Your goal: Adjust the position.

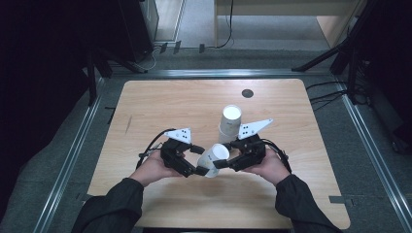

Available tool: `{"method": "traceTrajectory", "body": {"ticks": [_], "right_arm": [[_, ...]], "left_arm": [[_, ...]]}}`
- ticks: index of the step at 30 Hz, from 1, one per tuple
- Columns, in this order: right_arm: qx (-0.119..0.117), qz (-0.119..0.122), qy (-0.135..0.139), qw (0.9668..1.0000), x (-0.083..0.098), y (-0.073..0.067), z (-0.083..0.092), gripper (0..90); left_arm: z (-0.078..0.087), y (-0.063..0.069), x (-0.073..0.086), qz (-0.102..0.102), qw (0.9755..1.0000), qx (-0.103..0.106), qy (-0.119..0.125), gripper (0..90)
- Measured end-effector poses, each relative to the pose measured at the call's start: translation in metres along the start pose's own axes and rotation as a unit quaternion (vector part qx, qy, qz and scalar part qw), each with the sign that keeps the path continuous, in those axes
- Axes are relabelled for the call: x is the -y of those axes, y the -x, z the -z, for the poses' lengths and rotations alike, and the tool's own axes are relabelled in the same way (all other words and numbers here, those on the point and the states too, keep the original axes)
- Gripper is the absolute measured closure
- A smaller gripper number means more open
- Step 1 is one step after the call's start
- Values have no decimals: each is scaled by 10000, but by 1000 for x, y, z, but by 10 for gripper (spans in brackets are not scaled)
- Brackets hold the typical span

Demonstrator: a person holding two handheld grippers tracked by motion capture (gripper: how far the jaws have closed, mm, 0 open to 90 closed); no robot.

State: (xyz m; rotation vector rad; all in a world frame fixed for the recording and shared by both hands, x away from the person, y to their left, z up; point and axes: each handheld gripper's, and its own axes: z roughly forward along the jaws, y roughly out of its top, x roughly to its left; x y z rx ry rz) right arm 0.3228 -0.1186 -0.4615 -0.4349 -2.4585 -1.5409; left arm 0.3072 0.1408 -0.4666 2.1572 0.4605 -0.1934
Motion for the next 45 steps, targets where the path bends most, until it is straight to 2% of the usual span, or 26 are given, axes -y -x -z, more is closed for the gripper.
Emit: {"method": "traceTrajectory", "body": {"ticks": [15,17,18,33,45], "right_arm": [[-129,53,1,9999,-2,-3,-6,347],[-124,78,-12,9999,-2,-4,-6,348],[-127,96,-24,9999,-3,-4,-7,348],[-121,39,-25,9999,-3,-4,-7,349],[-84,38,-16,10000,-4,-4,-6,345]], "left_arm": [[-11,0,-1,-22,9998,153,-111,169],[-11,0,-1,-61,9997,181,-122,197],[-11,1,-1,-81,9997,174,-119,220],[-10,3,-1,-232,9996,118,-78,269],[-9,3,-1,-206,9997,97,-40,282]]}}
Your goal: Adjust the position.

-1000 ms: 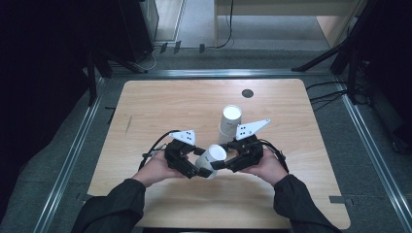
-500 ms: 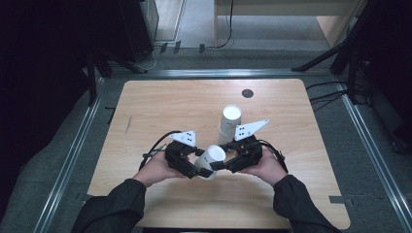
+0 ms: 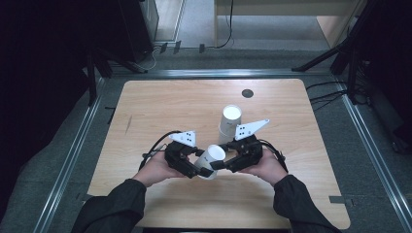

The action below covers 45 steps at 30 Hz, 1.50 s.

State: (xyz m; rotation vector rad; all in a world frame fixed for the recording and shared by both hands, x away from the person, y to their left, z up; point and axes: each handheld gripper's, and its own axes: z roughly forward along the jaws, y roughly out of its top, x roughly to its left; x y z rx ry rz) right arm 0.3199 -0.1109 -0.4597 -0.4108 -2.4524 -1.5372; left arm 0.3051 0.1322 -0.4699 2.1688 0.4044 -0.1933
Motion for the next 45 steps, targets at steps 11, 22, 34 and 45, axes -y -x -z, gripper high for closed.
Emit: {"method": "traceTrajectory", "body": {"ticks": [11,22,34,45], "right_arm": [[87,22,3,10000,1,1,5,294],[237,122,-191,9995,10,-5,19,285],[457,115,-345,9983,25,-6,31,307],[509,165,-233,9983,21,-6,24,308]], "left_arm": [[7,-3,1,84,9999,61,66,282],[23,-4,-3,140,9997,-169,-78,283],[28,-6,-23,39,9969,-270,-735,284],[27,-5,-39,-328,9861,-481,-1554,285]]}}
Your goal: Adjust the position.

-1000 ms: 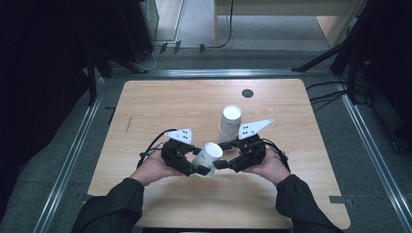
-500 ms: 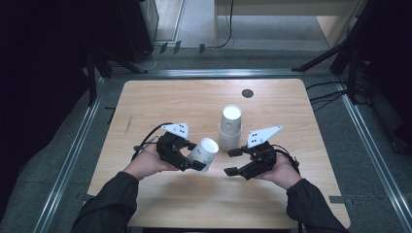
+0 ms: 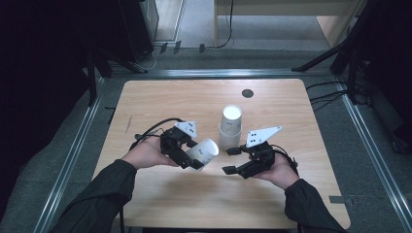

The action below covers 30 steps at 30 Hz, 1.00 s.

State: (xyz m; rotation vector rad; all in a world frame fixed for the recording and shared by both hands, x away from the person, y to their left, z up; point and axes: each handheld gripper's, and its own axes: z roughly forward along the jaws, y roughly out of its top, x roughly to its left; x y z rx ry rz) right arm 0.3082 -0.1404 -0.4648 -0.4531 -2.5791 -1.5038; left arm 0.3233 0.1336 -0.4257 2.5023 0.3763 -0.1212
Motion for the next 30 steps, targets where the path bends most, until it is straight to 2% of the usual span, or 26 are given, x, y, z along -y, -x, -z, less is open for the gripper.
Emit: {"method": "traceTrajectory", "body": {"ticks": [3,6,10,13,17,23,30], "right_arm": [[25,-15,84,10000,-2,1,-2,308],[19,-6,90,10000,-4,0,-5,308],[-8,22,119,9999,-5,-2,-9,308],[1,53,127,9999,-6,-3,-11,305],[2,93,99,9999,-8,-5,-15,305],[18,156,124,9998,-11,-6,-19,298],[-17,155,151,9998,-15,-7,-23,296]], "left_arm": [[1,1,-4,-116,9997,-30,-212,285],[3,2,-9,-315,9977,-45,-596,284],[7,2,-15,-363,9964,-5,-763,285],[5,3,-20,-492,9934,-62,-1038,285],[0,4,-29,-654,9895,-33,-1288,285],[-6,6,-38,-811,9849,1,-1531,286],[-15,7,-37,-916,9822,93,-1634,285]]}}
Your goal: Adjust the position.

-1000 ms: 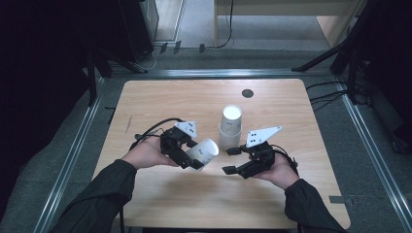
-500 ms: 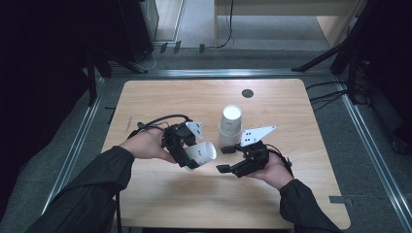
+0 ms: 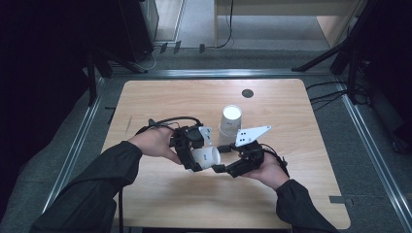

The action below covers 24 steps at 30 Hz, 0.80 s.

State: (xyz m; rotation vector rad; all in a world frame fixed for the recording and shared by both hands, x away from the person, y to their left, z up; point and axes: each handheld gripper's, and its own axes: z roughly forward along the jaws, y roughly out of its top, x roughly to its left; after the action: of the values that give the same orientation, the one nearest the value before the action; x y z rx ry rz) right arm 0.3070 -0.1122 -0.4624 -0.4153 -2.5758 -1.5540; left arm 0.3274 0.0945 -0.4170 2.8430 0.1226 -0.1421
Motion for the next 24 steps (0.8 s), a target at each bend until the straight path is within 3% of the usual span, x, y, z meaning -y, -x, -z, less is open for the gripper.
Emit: {"method": "traceTrajectory", "body": {"ticks": [5,24], "right_arm": [[-46,36,-28,10000,-2,0,-6,296],[-127,125,-225,9996,-3,-2,-11,349]], "left_arm": [[-4,1,-2,-111,9999,61,-28,285],[-9,4,-7,-134,9998,128,82,283]]}}
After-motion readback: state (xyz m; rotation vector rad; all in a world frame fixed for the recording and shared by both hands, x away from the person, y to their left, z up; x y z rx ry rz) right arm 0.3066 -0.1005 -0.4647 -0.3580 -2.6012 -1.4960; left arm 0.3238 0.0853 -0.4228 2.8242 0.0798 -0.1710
